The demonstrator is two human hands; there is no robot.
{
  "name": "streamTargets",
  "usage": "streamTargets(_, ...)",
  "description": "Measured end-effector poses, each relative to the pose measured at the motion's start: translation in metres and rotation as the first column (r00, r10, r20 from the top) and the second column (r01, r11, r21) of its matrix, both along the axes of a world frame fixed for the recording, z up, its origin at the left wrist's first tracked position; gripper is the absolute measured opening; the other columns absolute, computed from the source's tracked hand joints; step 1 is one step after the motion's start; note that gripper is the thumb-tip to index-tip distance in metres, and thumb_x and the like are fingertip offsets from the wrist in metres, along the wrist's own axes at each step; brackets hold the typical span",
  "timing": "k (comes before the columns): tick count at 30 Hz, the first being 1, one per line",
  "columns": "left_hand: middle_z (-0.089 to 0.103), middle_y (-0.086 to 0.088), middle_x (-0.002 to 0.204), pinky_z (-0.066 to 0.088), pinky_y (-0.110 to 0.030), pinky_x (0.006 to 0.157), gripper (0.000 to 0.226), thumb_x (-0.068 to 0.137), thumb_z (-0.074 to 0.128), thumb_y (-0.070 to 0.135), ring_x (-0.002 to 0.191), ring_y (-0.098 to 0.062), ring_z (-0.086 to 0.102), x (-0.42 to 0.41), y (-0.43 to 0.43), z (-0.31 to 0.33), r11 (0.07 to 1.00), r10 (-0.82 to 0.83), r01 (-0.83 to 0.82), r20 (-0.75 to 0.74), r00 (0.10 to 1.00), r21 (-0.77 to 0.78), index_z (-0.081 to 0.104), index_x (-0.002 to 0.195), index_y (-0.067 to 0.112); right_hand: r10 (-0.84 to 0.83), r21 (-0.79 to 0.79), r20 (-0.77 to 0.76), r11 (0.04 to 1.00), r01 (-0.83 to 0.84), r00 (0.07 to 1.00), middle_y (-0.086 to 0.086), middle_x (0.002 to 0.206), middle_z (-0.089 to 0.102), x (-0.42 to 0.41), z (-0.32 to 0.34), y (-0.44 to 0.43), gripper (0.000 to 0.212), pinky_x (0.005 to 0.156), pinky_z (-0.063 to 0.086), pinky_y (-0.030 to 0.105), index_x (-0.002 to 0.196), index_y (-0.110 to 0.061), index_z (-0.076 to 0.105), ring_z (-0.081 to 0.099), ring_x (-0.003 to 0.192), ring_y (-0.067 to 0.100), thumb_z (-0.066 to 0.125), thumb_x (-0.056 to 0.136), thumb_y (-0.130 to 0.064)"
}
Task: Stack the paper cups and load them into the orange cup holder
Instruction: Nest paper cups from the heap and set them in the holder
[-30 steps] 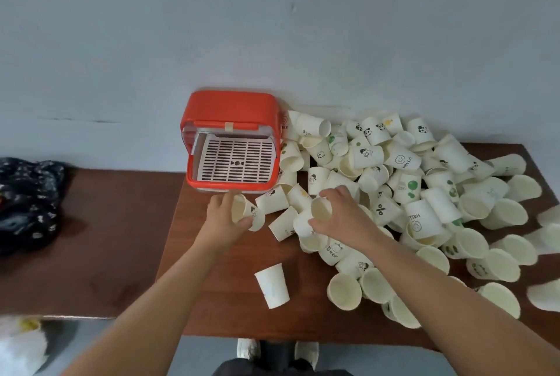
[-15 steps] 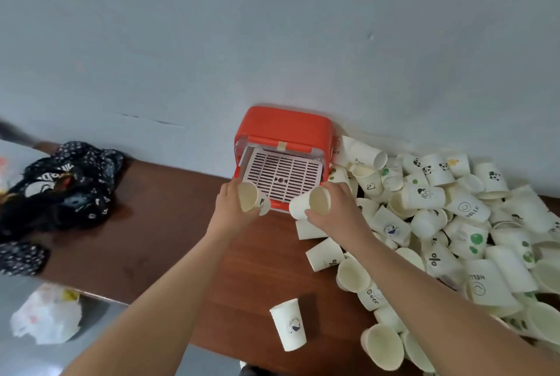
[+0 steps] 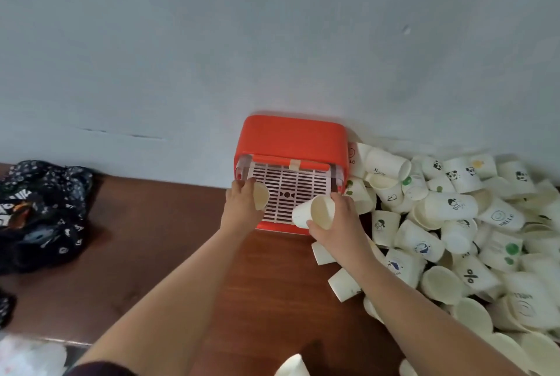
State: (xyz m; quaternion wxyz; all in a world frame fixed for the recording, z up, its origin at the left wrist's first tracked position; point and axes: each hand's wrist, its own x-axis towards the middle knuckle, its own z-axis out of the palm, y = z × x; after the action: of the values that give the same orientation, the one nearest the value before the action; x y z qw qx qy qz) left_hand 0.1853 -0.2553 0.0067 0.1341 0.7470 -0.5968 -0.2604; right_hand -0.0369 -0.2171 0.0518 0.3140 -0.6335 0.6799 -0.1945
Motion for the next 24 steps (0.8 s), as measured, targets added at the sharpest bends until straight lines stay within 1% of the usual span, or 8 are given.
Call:
streamTargets(4,0.031,-0.013,0.154,0.037,-0.052,0.110,0.080,0.084,0.076,0.030,0.135,-0.040,0.035,0.014,-0.004,-0.021,0.989,-0.109,0.106,0.028,0.994,0.107,0.035,0.152,0.020,0.010,-0.001,-0.014,1.000,-0.010,1.000,-0.001,0.135,0.044,0.013,-0.005,-0.009,0.073,0.098,0.047,0.038,0.141,-0.017,0.043,0.049,0.123,0.019,0.078,0.080,-0.037)
streamTargets(8,0.025,-0.011,0.160,0.030,-0.053,0.114,0.091,0.085,0.075,0.034,0.143,-0.039,0.025,0.025,0.001,-0.027,0.980,-0.145,0.151,-0.054,0.988,0.128,0.023,0.159,0.018,0.057,0.001,-0.028,0.998,-0.057,0.998,0.000,0.133,0.046,0.029,-0.009,-0.018,0.068,0.097,0.043,0.031,0.137,-0.015,0.046,0.049,0.121,0.019,0.079,0.080,-0.034)
streamTargets(10,0.032,-0.010,0.158,0.030,-0.051,0.114,0.091,0.084,0.075,0.034,0.143,-0.037,0.029,0.031,0.006,-0.025,0.984,-0.148,0.157,-0.096,0.984,0.090,0.025,0.158,0.018,0.084,-0.006,-0.042,0.996,-0.084,0.996,-0.002,0.133,0.046,0.038,-0.010,-0.021,0.068,0.092,0.042,0.029,0.136,-0.017,0.046,0.049,0.121,0.019,0.079,0.080,-0.035)
streamTargets(12,0.044,-0.005,0.149,0.034,-0.042,0.110,0.076,0.085,0.074,0.033,0.138,-0.028,0.038,0.036,0.011,-0.023,0.992,-0.115,0.122,-0.160,0.980,0.035,0.038,0.151,0.020,0.107,0.003,-0.021,0.994,-0.107,0.994,-0.002,0.135,0.044,0.048,-0.010,-0.024,0.069,0.091,0.043,0.030,0.137,-0.019,0.044,0.048,0.122,0.017,0.079,0.081,-0.036)
streamTargets(14,0.048,0.001,0.142,0.040,-0.036,0.103,0.063,0.086,0.070,0.035,0.133,-0.020,0.044,0.041,0.018,-0.020,0.998,-0.035,0.047,-0.230,0.973,0.048,0.046,0.144,0.025,0.128,0.008,0.014,0.992,-0.128,0.992,-0.002,0.138,0.041,0.059,-0.010,-0.027,0.069,0.093,0.044,0.031,0.139,-0.021,0.043,0.047,0.123,0.017,0.078,0.082,-0.035)
streamTargets(18,0.052,0.009,0.130,0.050,-0.034,0.098,0.047,0.088,0.063,0.036,0.121,-0.011,0.051,0.050,0.034,-0.018,0.997,0.054,-0.035,-0.298,0.953,0.070,0.055,0.132,0.026,0.170,-0.013,0.022,0.985,-0.170,0.985,0.000,0.140,0.041,0.082,-0.012,-0.033,0.070,0.100,0.045,0.033,0.141,-0.021,0.042,0.048,0.126,0.019,0.078,0.083,-0.035)
streamTargets(21,0.047,0.010,0.128,0.046,-0.030,0.100,0.047,0.091,0.064,0.031,0.115,-0.007,0.050,0.052,0.046,-0.018,0.993,0.114,-0.095,-0.315,0.942,0.073,0.052,0.135,0.022,0.242,-0.051,-0.052,0.968,-0.244,0.969,0.002,0.140,0.044,0.095,-0.021,-0.036,0.070,0.102,0.045,0.031,0.141,-0.018,0.042,0.050,0.126,0.021,0.078,0.083,-0.034)
streamTargets(24,0.050,0.005,0.134,0.043,-0.027,0.098,0.047,0.093,0.062,0.032,0.115,-0.008,0.050,0.055,0.051,-0.020,0.991,0.127,-0.109,-0.322,0.938,0.074,0.051,0.137,0.022,0.319,-0.045,-0.132,0.944,-0.327,0.938,0.003,0.145,0.044,0.102,-0.033,-0.042,0.073,0.110,0.042,0.035,0.146,-0.015,0.039,0.047,0.132,0.023,0.076,0.085,-0.033)
